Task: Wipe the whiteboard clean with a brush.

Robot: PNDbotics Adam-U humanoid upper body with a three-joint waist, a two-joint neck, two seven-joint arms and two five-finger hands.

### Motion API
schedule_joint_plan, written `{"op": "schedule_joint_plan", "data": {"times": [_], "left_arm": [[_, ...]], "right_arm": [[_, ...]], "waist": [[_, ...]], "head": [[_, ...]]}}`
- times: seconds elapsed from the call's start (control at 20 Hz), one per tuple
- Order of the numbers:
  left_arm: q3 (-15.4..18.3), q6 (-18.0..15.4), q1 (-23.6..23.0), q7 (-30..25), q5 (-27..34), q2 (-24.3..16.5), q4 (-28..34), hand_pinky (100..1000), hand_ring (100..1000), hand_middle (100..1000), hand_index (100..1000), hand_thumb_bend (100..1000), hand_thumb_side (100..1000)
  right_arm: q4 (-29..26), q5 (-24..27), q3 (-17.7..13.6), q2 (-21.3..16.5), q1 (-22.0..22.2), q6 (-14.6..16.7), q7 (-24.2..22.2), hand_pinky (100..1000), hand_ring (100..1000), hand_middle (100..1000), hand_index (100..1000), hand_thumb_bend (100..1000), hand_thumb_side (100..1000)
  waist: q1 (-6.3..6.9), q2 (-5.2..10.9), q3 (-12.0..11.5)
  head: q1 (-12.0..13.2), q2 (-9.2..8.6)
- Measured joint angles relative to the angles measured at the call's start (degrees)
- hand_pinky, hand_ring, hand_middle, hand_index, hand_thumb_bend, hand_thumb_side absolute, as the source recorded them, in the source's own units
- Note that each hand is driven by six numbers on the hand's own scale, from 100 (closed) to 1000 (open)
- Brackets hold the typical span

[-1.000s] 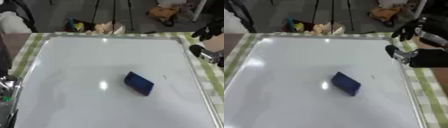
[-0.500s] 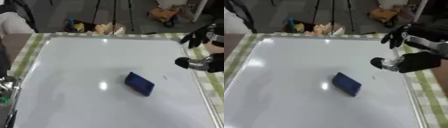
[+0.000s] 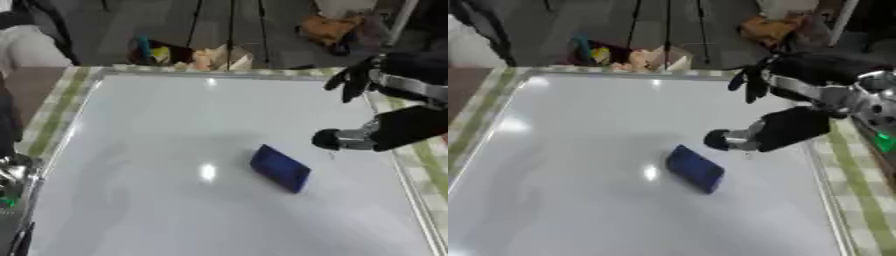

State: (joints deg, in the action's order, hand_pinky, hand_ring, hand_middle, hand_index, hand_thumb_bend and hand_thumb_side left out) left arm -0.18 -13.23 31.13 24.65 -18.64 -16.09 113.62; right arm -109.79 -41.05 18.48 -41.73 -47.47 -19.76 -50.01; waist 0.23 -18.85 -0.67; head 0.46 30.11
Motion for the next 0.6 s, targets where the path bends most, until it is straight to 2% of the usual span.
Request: {"op": "schedule_joint_plan", "data": {"times": [0.5, 0.6], "left_arm": [[-0.27, 0.06, -0.09, -0.18, 0.01, 0.00, 0.00, 655, 787, 759, 749, 138, 1000], [-0.27, 0.08, -0.32, -0.20, 0.01, 0.00, 0.00, 655, 787, 759, 749, 138, 1000]], "right_arm": [[2.67, -3.22, 2.35, 5.06, -1.45, -1.26, 1.25, 780, 768, 676, 894, 579, 879], [3.05, -4.25, 2.91, 5.47, -1.45, -1.27, 1.26, 790, 786, 714, 897, 589, 861]], "waist": [[-0.38, 0.28, 0.45], [-0.38, 0.37, 0.72]], "head": [[0.66, 0.13], [0.74, 0.14]]}}
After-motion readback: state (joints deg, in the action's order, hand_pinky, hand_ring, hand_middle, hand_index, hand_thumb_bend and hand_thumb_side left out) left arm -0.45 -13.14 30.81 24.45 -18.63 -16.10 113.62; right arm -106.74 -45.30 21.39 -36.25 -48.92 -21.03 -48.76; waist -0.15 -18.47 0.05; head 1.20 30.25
